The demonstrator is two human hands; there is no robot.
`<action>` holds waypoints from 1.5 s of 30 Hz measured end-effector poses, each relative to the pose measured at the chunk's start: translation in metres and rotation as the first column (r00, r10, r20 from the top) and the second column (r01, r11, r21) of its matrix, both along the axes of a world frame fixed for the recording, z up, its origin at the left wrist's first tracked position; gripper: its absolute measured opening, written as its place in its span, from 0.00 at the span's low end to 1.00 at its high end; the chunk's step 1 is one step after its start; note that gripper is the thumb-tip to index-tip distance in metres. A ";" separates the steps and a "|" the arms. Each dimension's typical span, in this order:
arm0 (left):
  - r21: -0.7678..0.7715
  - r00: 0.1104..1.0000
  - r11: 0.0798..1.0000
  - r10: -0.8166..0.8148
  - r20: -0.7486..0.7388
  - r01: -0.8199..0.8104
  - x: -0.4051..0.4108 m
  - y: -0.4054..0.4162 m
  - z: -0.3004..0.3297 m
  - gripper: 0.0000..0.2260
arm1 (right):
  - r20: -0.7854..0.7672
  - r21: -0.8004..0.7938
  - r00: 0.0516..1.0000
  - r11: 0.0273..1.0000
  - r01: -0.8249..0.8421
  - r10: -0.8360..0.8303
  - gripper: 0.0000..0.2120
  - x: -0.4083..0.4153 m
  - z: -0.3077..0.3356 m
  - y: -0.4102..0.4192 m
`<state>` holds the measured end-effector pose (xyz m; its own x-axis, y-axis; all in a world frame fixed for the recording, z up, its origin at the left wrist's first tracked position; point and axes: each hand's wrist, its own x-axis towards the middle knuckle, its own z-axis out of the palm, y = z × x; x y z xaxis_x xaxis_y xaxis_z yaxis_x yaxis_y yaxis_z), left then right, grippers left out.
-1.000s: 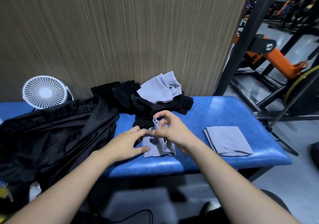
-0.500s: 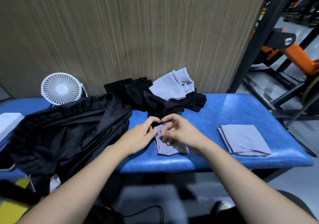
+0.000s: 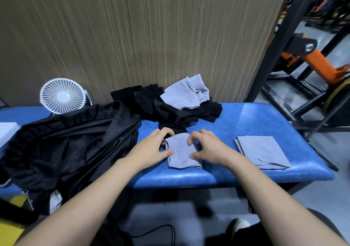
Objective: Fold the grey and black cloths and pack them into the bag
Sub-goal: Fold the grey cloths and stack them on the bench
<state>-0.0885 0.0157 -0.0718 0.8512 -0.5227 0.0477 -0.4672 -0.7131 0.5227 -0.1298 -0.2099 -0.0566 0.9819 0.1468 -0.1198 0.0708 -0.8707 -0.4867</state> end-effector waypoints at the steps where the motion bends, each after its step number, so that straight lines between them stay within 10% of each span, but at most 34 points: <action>1: -0.002 1.000 1.000 0.002 0.004 -0.002 0.000 0.000 0.000 0.20 | -0.001 -0.022 1.000 1.000 0.010 -0.010 0.19 0.000 0.000 0.003; 12: -0.087 0.997 0.996 0.006 -0.073 -0.012 0.001 0.002 -0.003 0.23 | -0.047 0.064 0.997 0.996 0.067 -0.064 0.45 0.008 -0.001 0.005; 45: -0.425 0.972 0.902 -0.026 -0.234 -0.078 0.003 -0.014 0.001 0.10 | -0.058 0.637 0.984 0.753 0.167 -0.169 0.17 0.003 0.006 -0.002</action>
<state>-0.0856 0.0020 -0.0705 0.8785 -0.4734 0.0648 -0.2826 -0.4054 0.8694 -0.1264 -0.2123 -0.0502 0.9983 0.0203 -0.0554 -0.0445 -0.3580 -0.9327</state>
